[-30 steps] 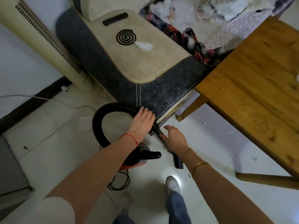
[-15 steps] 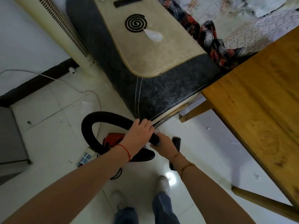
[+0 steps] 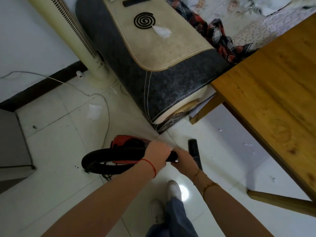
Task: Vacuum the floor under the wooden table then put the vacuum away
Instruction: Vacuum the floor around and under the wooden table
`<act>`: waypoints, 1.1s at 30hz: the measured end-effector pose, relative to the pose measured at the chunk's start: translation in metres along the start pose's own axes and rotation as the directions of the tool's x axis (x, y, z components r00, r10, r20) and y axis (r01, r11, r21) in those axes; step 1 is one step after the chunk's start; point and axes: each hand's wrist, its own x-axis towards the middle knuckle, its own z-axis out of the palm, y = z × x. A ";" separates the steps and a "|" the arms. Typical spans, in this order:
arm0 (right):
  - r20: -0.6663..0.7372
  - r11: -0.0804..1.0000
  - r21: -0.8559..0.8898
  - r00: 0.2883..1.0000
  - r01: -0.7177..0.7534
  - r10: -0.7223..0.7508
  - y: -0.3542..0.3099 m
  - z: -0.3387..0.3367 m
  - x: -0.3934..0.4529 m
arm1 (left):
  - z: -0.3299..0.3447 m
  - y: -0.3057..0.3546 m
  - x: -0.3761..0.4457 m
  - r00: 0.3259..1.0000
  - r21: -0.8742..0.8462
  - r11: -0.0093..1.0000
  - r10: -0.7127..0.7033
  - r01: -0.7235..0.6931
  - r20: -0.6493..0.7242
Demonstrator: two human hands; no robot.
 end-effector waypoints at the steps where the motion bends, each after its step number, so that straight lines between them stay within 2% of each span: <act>1: -0.023 1.000 -0.004 1.000 -0.002 0.002 0.006 0.003 -0.005 | 0.007 0.006 -0.002 1.000 -0.016 1.000 -0.004 0.004 -0.015; 4: -0.046 0.999 -0.030 0.999 0.027 -0.028 0.025 0.011 -0.019 | 0.030 0.026 -0.007 0.998 -0.086 0.996 -0.041 0.037 -0.050; 13: 0.004 0.983 -0.117 0.990 0.140 -0.140 0.082 0.024 -0.029 | 0.082 0.085 -0.014 0.962 -0.286 0.947 -0.202 0.145 -0.181; 18: -0.020 0.961 -0.152 0.972 0.230 -0.236 0.105 0.031 -0.022 | 0.101 0.102 -0.005 0.931 -0.307 0.930 -0.280 0.202 -0.235; 22: -0.088 0.940 -0.173 0.946 0.293 -0.311 0.126 0.037 -0.010 | 0.114 0.107 0.008 0.920 -0.265 0.936 -0.298 0.230 -0.256; 25: -0.166 0.940 -0.121 0.927 0.320 -0.337 0.141 0.047 0.006 | 0.124 0.106 0.024 0.893 -0.274 0.929 -0.330 0.249 -0.305; 29: -0.327 0.947 -0.013 0.894 0.320 -0.306 0.161 0.067 0.039 | 0.140 0.103 0.051 0.852 -0.288 0.923 -0.356 0.256 -0.384; 33: -0.448 0.944 -0.058 0.837 0.324 -0.315 0.193 0.079 0.074 | 0.166 0.104 0.088 0.833 -0.296 0.930 -0.336 0.219 -0.440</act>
